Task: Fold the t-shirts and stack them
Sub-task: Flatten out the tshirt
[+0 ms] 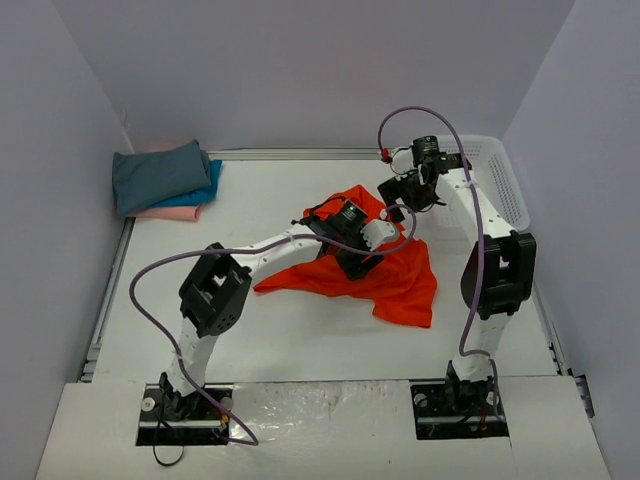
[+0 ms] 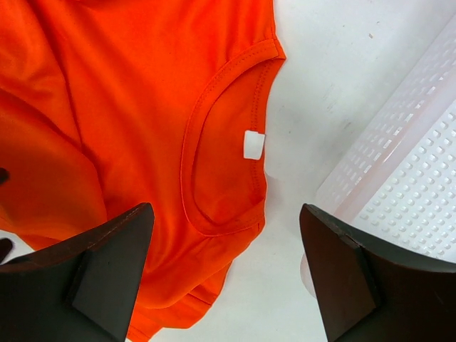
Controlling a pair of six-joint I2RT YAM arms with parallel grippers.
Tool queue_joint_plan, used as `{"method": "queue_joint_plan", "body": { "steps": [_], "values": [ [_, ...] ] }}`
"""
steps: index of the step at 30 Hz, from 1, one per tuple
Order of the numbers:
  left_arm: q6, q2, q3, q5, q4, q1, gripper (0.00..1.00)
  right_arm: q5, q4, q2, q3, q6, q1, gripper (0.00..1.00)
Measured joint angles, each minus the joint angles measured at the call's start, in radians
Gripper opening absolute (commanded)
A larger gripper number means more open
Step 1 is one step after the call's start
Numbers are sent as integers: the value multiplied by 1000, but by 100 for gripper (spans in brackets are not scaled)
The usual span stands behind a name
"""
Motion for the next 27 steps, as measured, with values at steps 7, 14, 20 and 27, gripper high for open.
{"method": "queue_joint_plan", "body": {
  "steps": [7, 14, 20, 27],
  "values": [
    [-34, 93, 124, 10, 11, -38, 60, 14, 5, -1, -43, -10, -19, 79],
    [-54, 159, 228, 21, 8, -46, 59, 16, 3, -1, -90, -28, -42, 79],
    [-72, 204, 284, 38, -10, -55, 47, 10, 10, -1, -118, -38, -64, 79],
    [-74, 238, 292, 58, -34, -83, 38, 9, 19, -1, -137, -56, -93, 79]
  ]
}}
